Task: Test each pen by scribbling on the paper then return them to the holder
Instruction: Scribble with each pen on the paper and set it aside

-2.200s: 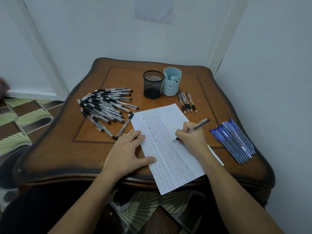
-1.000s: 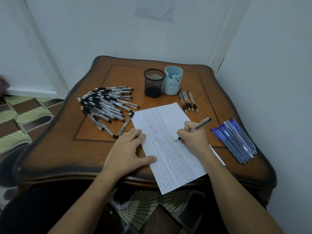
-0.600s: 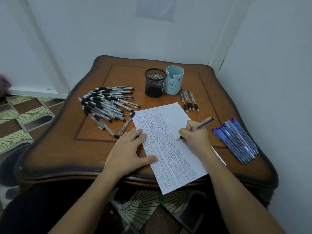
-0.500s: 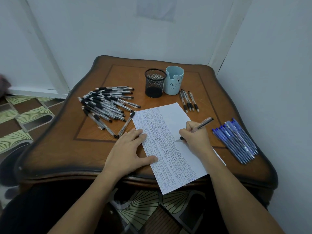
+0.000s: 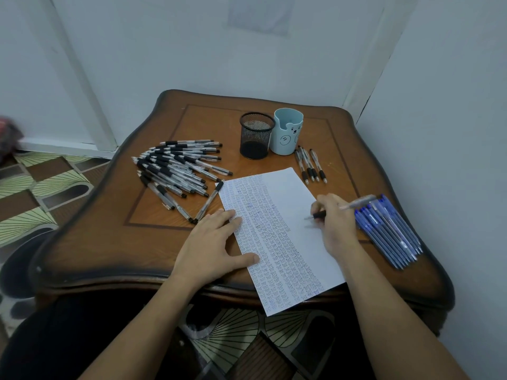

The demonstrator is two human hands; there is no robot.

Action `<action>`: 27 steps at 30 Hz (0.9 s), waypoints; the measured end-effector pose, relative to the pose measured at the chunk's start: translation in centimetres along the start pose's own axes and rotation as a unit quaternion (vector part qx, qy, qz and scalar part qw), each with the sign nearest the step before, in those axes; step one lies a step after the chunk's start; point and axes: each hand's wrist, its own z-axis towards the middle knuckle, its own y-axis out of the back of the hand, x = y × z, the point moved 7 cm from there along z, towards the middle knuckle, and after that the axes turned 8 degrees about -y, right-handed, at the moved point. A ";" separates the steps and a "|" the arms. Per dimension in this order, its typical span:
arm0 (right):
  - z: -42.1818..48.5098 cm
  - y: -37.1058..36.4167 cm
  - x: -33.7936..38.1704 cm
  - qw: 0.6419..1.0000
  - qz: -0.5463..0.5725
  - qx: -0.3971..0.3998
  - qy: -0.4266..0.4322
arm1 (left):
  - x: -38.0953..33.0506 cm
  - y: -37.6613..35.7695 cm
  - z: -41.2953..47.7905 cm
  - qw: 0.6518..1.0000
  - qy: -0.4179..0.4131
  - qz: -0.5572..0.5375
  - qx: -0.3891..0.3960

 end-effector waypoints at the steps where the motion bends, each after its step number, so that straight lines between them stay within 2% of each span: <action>1: 0.0 0.1 -0.1 0.999 0.030 -0.002 -0.022 | 0.0 0.0 0.0 1.000 0.001 0.001 -0.001; 5: 0.1 0.1 -0.1 0.997 0.052 0.011 -0.060 | -0.1 0.0 0.0 1.000 -0.001 0.005 0.004; 10: 0.0 -0.8 0.4 0.997 -0.030 0.028 -0.070 | 0.0 0.0 0.0 1.000 0.000 0.002 0.004; 19: 0.2 -1.1 1.1 0.995 -0.012 0.031 -0.096 | -0.3 0.5 0.0 1.000 -0.010 -0.006 -0.010; 24: 2.3 -1.5 3.0 0.980 -0.142 0.013 -0.141 | -0.2 0.4 0.0 1.000 -0.010 -0.013 -0.010; 27: 4.7 -1.7 5.5 0.941 -0.326 -0.028 -0.086 | -0.2 0.5 0.0 1.000 -0.002 -0.014 -0.005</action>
